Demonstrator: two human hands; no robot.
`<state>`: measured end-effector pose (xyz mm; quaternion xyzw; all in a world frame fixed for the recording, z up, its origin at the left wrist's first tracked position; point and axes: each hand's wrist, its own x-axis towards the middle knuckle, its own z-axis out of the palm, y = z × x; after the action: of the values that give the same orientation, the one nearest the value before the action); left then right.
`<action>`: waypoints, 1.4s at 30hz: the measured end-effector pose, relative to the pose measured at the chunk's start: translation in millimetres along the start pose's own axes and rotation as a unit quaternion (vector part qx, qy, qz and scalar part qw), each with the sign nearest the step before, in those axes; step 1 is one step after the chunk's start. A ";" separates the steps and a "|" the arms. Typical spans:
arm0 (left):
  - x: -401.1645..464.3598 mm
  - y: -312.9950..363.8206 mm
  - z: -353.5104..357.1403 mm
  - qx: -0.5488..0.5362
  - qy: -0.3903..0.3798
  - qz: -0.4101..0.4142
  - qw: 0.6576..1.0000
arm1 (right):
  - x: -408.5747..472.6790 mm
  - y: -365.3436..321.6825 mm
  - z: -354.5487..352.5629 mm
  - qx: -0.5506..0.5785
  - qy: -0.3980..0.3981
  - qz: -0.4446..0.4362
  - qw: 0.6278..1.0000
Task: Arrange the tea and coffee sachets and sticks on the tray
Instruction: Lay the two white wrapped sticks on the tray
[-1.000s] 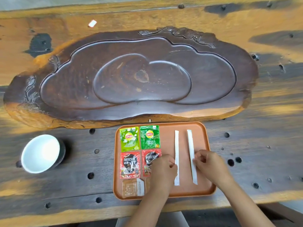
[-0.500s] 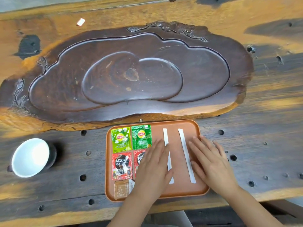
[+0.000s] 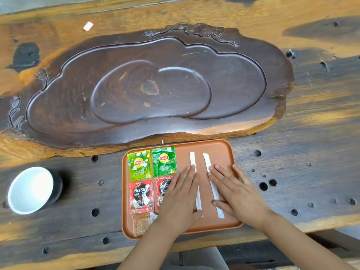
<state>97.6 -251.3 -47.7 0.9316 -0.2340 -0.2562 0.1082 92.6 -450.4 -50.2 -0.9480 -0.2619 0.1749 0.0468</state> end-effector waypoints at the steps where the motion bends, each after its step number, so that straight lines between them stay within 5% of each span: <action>1: -0.5 0.5 -0.3 -0.002 0.001 -0.001 1.000 | -0.5 -2.0 0.1 0.003 0.000 0.002 1.000; 21: -1.9 0.9 2.8 -0.023 0.018 -0.002 1.000 | 1.5 -2.7 -4.8 0.027 -0.011 0.036 0.999; 27: -11.7 2.7 -17.6 -0.045 0.087 -0.016 0.995 | -4.0 -4.2 -8.1 0.095 0.094 0.082 0.988; 35: -71.6 -69.1 -37.6 -0.061 0.244 -0.190 0.949 | -2.2 -1.3 -19.0 0.093 0.141 0.234 0.957; 42: -94.9 -110.2 -26.1 -0.135 0.167 -0.360 0.908 | -0.4 -0.4 -19.0 0.163 0.080 0.322 0.929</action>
<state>81.2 -107.0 -20.6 0.9584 0.1751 -0.1477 0.1705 98.9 -450.2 -32.3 -0.9714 0.0939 0.1449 0.1630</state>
